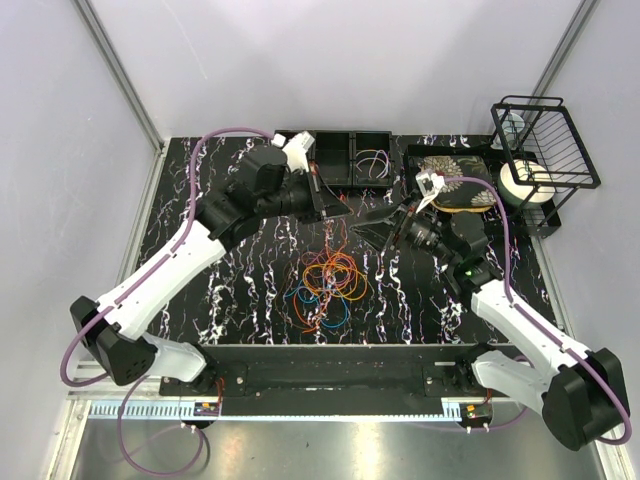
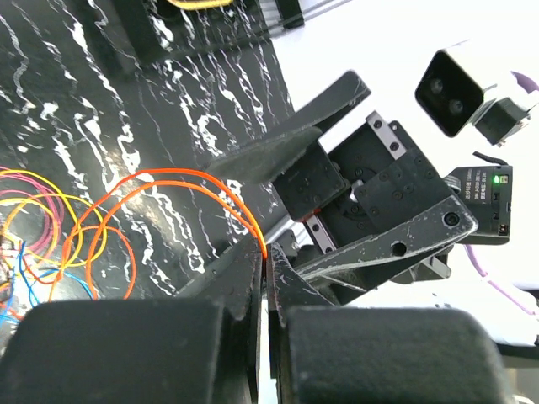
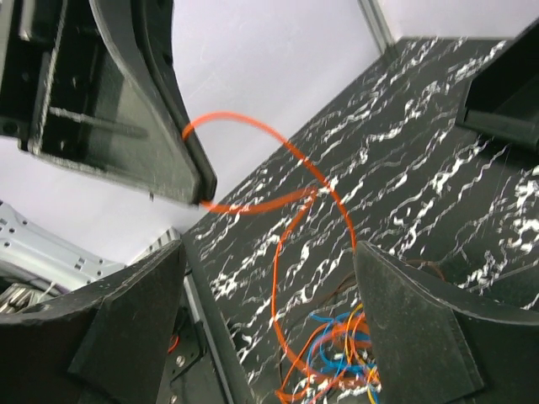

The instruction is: Untangle the cables

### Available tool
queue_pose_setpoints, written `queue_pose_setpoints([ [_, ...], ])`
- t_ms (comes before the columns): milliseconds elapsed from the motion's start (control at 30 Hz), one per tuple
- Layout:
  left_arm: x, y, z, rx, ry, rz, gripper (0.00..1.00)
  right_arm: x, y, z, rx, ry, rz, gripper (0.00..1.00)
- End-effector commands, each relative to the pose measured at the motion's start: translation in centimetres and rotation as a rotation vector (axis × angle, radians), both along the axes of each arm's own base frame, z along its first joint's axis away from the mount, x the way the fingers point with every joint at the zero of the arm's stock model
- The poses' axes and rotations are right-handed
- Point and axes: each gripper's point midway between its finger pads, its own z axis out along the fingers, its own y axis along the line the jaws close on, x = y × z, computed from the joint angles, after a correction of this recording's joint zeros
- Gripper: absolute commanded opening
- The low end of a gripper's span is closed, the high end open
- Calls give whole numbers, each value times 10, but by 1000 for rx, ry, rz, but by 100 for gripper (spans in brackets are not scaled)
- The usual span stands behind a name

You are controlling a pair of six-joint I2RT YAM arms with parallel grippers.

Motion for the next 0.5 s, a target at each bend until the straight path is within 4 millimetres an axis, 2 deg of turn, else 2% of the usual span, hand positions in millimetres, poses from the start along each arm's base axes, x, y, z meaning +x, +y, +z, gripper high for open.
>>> queue_pose_setpoints([
  [0, -6, -12, 36, -112, -27, -61, 0, 8, 4, 19, 39, -100, -28, 87],
  [400, -17, -27, 54, -207, 40, -151, 0, 28, 17, 21, 37, -162, -63, 85],
  [467, -18, -26, 54, -207, 42, -150, 0, 29, 19, 22, 44, -162, -59, 79],
])
